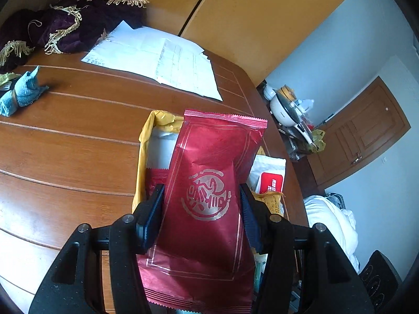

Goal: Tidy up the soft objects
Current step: 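Carry the red foil bag and stick bag into the box and open both grippers, then move the left gripper to the yellow towel while the right approaches the rolled blue cloth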

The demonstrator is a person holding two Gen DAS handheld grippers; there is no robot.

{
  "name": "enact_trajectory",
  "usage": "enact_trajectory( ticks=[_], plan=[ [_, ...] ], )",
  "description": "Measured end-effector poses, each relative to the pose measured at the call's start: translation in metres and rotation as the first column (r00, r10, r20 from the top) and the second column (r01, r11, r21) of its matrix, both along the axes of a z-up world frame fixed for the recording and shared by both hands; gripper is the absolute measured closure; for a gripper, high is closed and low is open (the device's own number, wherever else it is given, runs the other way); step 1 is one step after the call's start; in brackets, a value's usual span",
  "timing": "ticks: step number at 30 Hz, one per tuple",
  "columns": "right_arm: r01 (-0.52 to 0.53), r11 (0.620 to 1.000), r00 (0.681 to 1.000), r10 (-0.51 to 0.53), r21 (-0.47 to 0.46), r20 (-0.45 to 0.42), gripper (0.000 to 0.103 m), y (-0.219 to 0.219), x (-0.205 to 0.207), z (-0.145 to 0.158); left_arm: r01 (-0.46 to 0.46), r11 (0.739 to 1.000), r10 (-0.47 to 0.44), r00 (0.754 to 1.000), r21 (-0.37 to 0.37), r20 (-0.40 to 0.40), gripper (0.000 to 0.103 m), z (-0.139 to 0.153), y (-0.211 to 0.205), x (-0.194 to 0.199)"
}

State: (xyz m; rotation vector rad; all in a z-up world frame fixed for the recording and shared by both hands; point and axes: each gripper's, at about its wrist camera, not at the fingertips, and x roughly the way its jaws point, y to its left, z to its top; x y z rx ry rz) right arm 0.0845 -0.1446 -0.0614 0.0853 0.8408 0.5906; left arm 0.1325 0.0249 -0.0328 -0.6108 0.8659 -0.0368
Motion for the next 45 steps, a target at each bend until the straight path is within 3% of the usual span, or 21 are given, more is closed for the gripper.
enact_trajectory(
  ticks=[4,9,11,15,21,26,32,37,41,45],
  plan=[
    [0.001,0.999,1.0,-0.001,0.046,0.008,0.078,-0.01,0.001,-0.002,0.031,0.995,-0.029,0.999,-0.092,0.027,0.047,-0.001,0.006,-0.002],
    [0.01,0.992,0.999,-0.014,0.123,0.038,0.056,-0.023,-0.008,0.007,0.087,0.984,-0.079,0.995,-0.153,0.058,0.035,0.002,0.007,-0.004],
    [0.013,0.991,0.998,-0.022,0.131,0.064,0.049,-0.025,-0.013,0.012,0.096,0.981,-0.084,0.994,-0.17,0.076,0.035,0.006,0.007,-0.009],
    [0.021,0.987,0.993,-0.039,0.162,0.108,0.044,-0.029,-0.024,0.024,0.106,0.973,-0.087,0.991,-0.204,0.1,0.035,0.016,0.015,-0.023],
    [0.011,0.983,0.985,-0.043,0.181,0.168,0.035,-0.026,-0.034,0.045,0.056,0.99,-0.035,0.986,-0.129,0.161,0.032,0.032,0.041,-0.057],
    [-0.062,0.974,0.988,0.029,0.22,0.149,0.024,-0.006,-0.033,0.049,-0.077,0.997,0.075,0.98,0.002,0.184,0.029,0.031,0.078,-0.086],
    [-0.186,0.948,0.981,0.167,0.259,0.095,0.012,0.045,-0.029,0.054,-0.282,0.958,0.267,0.946,0.059,0.184,0.029,0.012,0.137,-0.122],
    [-0.232,0.943,0.973,0.229,0.238,0.039,0.006,0.104,-0.013,0.06,-0.368,0.927,0.344,0.913,0.076,0.219,0.029,-0.002,0.165,-0.141],
    [-0.136,0.964,0.988,0.148,0.228,-0.036,0.006,0.142,0.011,0.055,-0.399,0.916,0.385,0.902,0.041,0.196,0.029,-0.011,0.179,-0.148],
    [-0.053,0.973,0.989,0.083,0.227,-0.123,0.006,0.166,0.04,0.028,-0.44,0.897,0.421,0.879,0.039,0.226,0.029,-0.008,0.185,-0.159]
  ],
)
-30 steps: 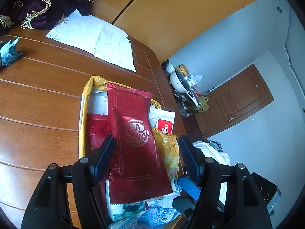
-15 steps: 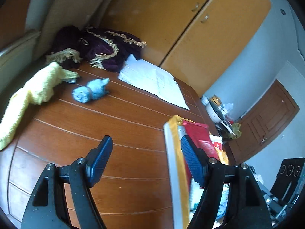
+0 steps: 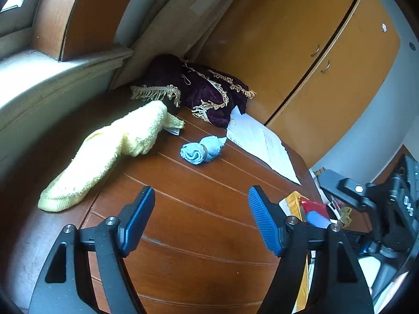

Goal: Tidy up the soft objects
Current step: 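Move the left gripper to the yellow towel while the right approaches the rolled blue cloth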

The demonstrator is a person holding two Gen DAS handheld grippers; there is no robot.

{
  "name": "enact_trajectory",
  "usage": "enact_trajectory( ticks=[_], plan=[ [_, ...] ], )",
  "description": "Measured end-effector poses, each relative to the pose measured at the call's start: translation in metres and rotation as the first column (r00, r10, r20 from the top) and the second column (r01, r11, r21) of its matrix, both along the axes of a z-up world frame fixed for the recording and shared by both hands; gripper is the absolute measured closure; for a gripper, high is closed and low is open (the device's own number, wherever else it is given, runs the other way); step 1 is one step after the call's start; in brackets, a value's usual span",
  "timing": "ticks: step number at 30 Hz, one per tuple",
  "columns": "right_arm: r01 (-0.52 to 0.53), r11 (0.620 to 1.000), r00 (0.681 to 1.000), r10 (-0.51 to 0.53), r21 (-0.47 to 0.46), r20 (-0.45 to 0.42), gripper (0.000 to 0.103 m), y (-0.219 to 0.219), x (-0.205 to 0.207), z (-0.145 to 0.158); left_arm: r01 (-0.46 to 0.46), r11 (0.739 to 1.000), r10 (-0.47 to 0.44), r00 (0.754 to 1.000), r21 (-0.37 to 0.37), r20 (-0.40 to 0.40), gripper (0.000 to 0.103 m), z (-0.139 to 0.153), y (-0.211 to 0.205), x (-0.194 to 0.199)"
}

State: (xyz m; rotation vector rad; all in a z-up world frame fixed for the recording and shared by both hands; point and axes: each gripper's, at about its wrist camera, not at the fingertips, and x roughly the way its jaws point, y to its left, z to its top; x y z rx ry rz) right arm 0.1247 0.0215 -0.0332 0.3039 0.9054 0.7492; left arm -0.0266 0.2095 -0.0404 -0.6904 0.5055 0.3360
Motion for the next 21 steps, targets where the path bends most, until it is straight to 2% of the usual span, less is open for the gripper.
enact_trajectory(
  ticks=[4,6,9,14,19,21],
  plan=[
    [0.017,0.999,0.996,-0.014,0.028,-0.088,0.006,0.003,0.02,-0.033,-0.013,1.0,0.013,1.0,-0.007,-0.011,0.029,-0.002,0.003,0.0],
    [-0.01,0.997,0.99,0.021,0.079,-0.138,0.007,0.001,0.025,-0.043,-0.019,1.0,0.019,1.0,-0.01,-0.015,0.029,-0.003,0.005,0.0],
    [-0.013,0.998,0.995,0.019,0.062,-0.096,0.007,0.002,0.022,-0.044,-0.026,1.0,0.026,0.999,-0.005,-0.023,0.029,-0.004,0.005,0.001],
    [-0.03,0.999,0.996,0.033,0.03,-0.085,0.009,0.012,0.015,-0.048,-0.053,0.998,0.054,0.997,0.021,-0.059,0.029,0.001,0.012,0.002],
    [-0.052,0.998,0.994,0.054,0.024,-0.093,0.015,0.017,0.014,-0.05,-0.137,0.977,0.159,0.979,0.164,-0.128,0.029,0.019,0.045,0.008],
    [-0.057,0.998,0.994,0.06,0.031,-0.097,0.016,0.016,0.015,-0.049,-0.122,0.976,0.155,0.972,0.182,-0.177,0.029,0.024,0.057,0.026]
  ],
)
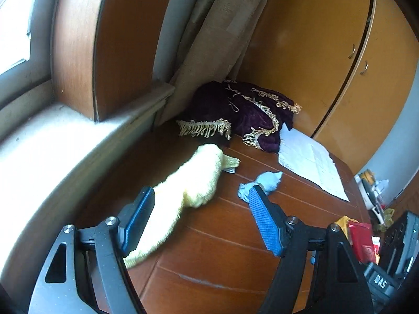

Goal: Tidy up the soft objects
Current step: 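Move the left gripper to the yellow towel while the right approaches the rolled blue cloth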

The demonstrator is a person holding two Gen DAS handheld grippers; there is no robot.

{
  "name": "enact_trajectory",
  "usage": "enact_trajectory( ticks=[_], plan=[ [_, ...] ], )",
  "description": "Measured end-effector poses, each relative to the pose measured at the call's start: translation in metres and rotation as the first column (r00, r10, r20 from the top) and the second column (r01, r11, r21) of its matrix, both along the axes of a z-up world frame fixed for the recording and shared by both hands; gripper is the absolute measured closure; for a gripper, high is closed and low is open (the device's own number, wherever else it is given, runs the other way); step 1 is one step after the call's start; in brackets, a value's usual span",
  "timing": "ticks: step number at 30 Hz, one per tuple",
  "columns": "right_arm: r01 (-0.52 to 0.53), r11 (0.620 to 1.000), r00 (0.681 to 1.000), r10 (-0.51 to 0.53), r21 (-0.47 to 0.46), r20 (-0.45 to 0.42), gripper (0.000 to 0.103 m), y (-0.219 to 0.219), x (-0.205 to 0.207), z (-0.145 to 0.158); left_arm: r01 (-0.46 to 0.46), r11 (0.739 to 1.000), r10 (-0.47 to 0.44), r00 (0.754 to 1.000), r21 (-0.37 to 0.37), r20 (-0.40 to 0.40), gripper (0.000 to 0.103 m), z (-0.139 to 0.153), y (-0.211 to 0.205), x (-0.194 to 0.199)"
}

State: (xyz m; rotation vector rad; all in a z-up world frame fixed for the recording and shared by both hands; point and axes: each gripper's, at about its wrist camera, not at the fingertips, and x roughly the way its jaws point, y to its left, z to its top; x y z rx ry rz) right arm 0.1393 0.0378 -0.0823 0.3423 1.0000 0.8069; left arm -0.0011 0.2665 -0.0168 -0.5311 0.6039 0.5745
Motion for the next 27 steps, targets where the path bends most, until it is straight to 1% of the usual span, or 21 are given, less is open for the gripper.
enact_trajectory(
  ticks=[3,5,7,8,9,10,11,12,13,14,15,17,20,23,25,27],
  plan=[
    [-0.007,1.0,1.0,0.007,-0.001,-0.001,0.016,0.001,-0.001,0.0,0.014,1.0,-0.015,0.998,-0.016,-0.059,0.029,-0.005,0.014,0.026],
    [-0.015,1.0,1.0,0.015,0.002,-0.005,0.016,0.002,-0.002,0.0,0.029,0.999,-0.027,0.992,0.017,-0.123,0.029,-0.011,0.015,0.044],
    [-0.015,1.0,1.0,0.015,0.0,-0.002,0.016,0.002,-0.003,0.0,0.02,0.998,-0.008,0.985,0.065,-0.171,0.029,-0.021,0.015,0.057],
    [-0.017,1.0,1.0,0.017,-0.001,-0.002,0.016,0.002,-0.003,0.0,0.018,0.997,-0.003,0.98,0.078,-0.197,0.03,-0.028,0.015,0.062],
    [-0.019,1.0,1.0,0.019,0.001,-0.003,0.016,0.002,-0.003,0.0,0.012,0.997,0.005,0.975,0.074,-0.22,0.031,-0.035,0.017,0.065],
    [-0.021,1.0,1.0,0.021,0.002,-0.005,0.016,0.002,-0.003,0.0,0.004,0.999,0.007,0.972,0.046,-0.233,0.034,-0.043,0.02,0.067],
    [-0.022,1.0,1.0,0.022,0.003,-0.004,0.016,0.002,-0.003,0.0,0.013,1.0,-0.01,0.972,0.009,-0.235,0.044,-0.05,0.022,0.067],
    [-0.023,1.0,1.0,0.023,0.005,-0.002,0.016,0.001,-0.004,0.0,0.012,1.0,-0.011,0.973,0.002,-0.232,0.045,-0.052,0.023,0.065],
    [-0.023,1.0,1.0,0.023,0.006,0.001,0.016,0.001,-0.004,0.0,0.001,1.0,0.003,0.975,0.017,-0.222,0.048,-0.05,0.021,0.062],
    [-0.026,1.0,1.0,0.026,0.005,0.005,0.018,0.001,-0.005,0.0,0.0,1.0,0.007,0.975,0.032,-0.223,0.053,-0.047,0.019,0.06],
    [-0.026,1.0,1.0,0.026,0.003,0.009,0.019,0.001,-0.005,-0.001,0.002,1.0,0.004,0.977,0.029,-0.215,0.056,-0.045,0.017,0.057],
    [-0.025,1.0,1.0,0.025,-0.006,0.009,0.02,0.001,-0.006,-0.002,-0.003,1.0,0.001,0.983,-0.009,-0.186,0.057,-0.042,0.017,0.05],
    [-0.026,1.0,0.999,0.026,-0.016,-0.02,0.023,0.001,-0.008,-0.007,-0.007,0.997,-0.003,0.991,-0.075,-0.131,0.058,-0.037,0.016,0.037],
    [-0.009,1.0,0.998,0.008,-0.014,-0.06,0.025,0.003,-0.008,-0.001,-0.003,0.995,-0.003,0.998,-0.096,-0.06,0.058,-0.026,0.016,0.027],
    [0.0,0.999,0.999,-0.003,-0.051,-0.051,0.025,0.01,-0.008,0.009,-0.02,0.993,0.019,1.0,-0.116,-0.011,0.058,-0.019,0.02,0.018],
    [0.011,0.995,1.0,-0.013,-0.102,-0.017,0.026,0.02,-0.005,0.022,-0.055,0.989,0.059,0.998,-0.135,0.024,0.058,-0.014,0.026,0.008]
  ],
)
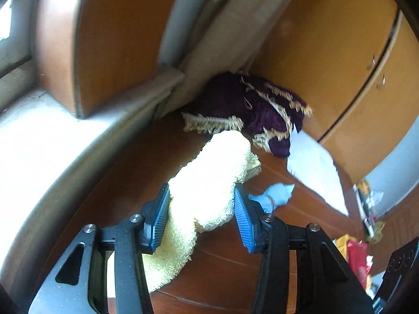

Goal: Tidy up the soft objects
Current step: 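Move the left gripper to the yellow towel while the right approaches the rolled blue cloth, then grasp the yellow towel with the left gripper while the right grasps the blue cloth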

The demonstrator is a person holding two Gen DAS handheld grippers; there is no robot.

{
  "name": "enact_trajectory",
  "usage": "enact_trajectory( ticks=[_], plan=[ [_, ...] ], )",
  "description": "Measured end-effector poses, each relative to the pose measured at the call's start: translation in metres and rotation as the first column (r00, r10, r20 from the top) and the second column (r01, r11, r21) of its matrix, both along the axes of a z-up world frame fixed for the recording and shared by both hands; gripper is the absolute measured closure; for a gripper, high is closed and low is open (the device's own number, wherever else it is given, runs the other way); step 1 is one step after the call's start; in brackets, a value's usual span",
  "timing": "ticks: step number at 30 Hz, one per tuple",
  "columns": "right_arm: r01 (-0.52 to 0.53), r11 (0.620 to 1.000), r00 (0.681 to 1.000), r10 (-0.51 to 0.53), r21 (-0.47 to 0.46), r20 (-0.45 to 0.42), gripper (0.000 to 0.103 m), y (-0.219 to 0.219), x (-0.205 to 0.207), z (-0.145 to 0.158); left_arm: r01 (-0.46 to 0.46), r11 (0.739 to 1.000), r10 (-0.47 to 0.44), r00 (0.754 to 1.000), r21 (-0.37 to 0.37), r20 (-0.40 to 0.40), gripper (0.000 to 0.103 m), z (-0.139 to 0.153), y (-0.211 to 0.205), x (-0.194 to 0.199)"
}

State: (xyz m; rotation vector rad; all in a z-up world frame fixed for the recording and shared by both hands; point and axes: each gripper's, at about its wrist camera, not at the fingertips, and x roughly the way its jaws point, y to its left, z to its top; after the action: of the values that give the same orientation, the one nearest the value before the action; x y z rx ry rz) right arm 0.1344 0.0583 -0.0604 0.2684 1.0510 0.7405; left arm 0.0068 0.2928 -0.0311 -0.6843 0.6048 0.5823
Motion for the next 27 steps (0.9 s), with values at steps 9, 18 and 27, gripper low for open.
enact_trajectory(
  ticks=[9,18,27],
  plan=[
    [0.086,0.973,0.996,-0.078,-0.213,0.043,0.027,0.044,0.031,0.001,-0.058,0.998,0.059,0.998,-0.027,0.035,0.058,0.007,0.012,-0.014],
    [0.064,0.974,0.998,-0.064,-0.215,0.008,0.033,0.098,0.068,-0.012,-0.047,0.999,0.047,0.999,-0.024,0.013,0.058,0.003,0.01,-0.007],
    [0.08,0.954,0.997,-0.078,-0.29,0.018,0.064,0.131,0.078,-0.031,-0.043,0.999,0.044,0.999,-0.015,0.01,0.058,0.002,0.008,-0.006]
  ],
)
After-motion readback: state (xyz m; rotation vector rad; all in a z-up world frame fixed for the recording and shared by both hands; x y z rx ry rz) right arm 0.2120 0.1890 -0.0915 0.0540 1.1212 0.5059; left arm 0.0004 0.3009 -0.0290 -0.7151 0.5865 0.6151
